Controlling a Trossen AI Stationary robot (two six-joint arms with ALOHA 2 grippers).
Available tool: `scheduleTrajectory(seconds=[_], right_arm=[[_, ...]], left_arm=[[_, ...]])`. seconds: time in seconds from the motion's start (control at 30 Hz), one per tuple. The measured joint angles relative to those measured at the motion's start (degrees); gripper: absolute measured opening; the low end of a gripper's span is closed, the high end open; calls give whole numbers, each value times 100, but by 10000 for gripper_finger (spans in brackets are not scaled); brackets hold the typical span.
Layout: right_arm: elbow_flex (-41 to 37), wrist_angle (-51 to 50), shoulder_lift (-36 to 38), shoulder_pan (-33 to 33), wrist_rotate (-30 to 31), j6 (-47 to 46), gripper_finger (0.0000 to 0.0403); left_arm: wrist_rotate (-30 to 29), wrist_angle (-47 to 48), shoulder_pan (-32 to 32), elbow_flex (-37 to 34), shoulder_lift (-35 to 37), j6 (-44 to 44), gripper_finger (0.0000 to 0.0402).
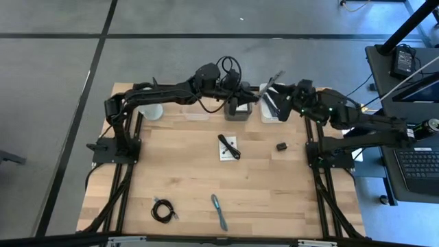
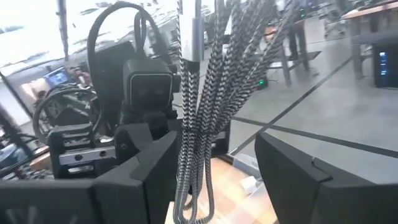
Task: Pick and place items into bin
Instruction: Put the white charger cable into the white bin
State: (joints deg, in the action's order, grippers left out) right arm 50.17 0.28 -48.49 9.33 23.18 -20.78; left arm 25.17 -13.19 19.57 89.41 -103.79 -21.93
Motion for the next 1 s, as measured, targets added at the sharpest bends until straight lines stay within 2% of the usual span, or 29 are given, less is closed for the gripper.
scheduleTrajectory(seconds=[0.1, 0.4, 0.53, 0.77, 1.0], right_arm=[[0, 148, -206, 210, -331, -6, 220], [0, 559, -352, 564, -527, 11, 210], [0, 565, -352, 630, -571, 18, 161], [0, 583, -351, 626, -649, 352, 30], [0, 579, -354, 630, -678, 608, 39]], left_arm=[[-4, -15, -13, -1, 0, 0, 24], [-21, 35, -32, 0, -2, 2, 24], [-26, 54, -30, 0, -4, 2, 24], [-62, 83, 32, -2, -11, 20, 25], [-42, 172, 81, -2, -9, 85, 62]])
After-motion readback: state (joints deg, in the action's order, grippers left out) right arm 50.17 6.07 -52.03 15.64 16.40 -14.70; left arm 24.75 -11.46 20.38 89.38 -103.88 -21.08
